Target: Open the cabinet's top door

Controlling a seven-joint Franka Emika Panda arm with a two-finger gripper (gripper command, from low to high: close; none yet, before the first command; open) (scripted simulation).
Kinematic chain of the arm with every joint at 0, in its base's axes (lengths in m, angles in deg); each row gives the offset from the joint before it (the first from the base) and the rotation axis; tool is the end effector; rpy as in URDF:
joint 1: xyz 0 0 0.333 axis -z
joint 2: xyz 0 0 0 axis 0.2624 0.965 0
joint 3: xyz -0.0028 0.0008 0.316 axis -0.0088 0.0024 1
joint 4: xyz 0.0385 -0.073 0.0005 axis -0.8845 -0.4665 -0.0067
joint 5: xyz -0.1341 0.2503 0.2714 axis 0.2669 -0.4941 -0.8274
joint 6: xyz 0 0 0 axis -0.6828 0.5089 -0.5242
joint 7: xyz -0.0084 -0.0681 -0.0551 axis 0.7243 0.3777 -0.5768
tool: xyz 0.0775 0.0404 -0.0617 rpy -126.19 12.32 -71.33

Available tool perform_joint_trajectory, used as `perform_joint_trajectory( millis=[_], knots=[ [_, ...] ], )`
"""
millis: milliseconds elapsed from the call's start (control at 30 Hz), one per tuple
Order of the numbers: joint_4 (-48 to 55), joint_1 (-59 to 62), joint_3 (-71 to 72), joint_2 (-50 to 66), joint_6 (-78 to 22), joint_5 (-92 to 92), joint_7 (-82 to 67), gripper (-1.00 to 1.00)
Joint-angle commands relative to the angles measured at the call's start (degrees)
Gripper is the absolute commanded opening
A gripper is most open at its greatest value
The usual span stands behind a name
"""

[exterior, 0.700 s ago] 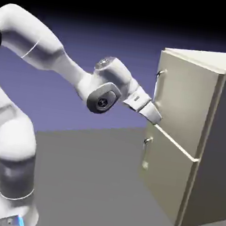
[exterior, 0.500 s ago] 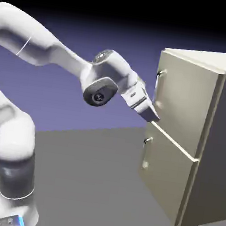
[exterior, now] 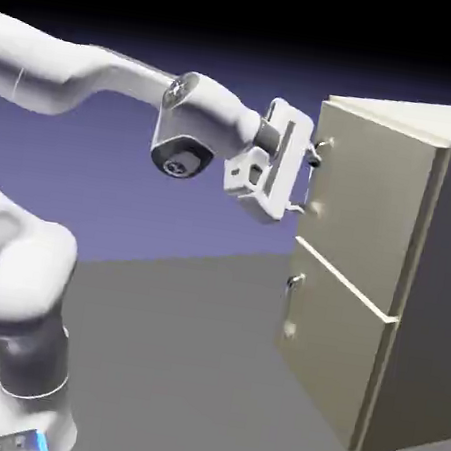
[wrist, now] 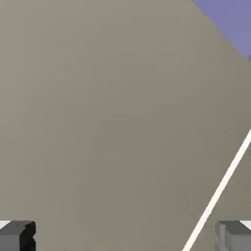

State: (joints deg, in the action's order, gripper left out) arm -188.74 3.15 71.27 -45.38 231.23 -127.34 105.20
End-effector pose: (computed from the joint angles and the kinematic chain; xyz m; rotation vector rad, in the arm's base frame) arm 0.3559 0.0001 0.5507 -1.1595 1.7957 -0.7045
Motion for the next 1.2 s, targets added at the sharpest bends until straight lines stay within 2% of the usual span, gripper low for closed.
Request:
perform_joint_trajectory(
  millis=[0, 1167],
  knots=[
    [0.3, 0.8, 1.0, -0.6, -0.2, -2.5, 1.2, 0.0],
    [9.2, 28.9, 36.9, -20.1, -5.8, -89.7, 42.2, 0.0]
  ],
)
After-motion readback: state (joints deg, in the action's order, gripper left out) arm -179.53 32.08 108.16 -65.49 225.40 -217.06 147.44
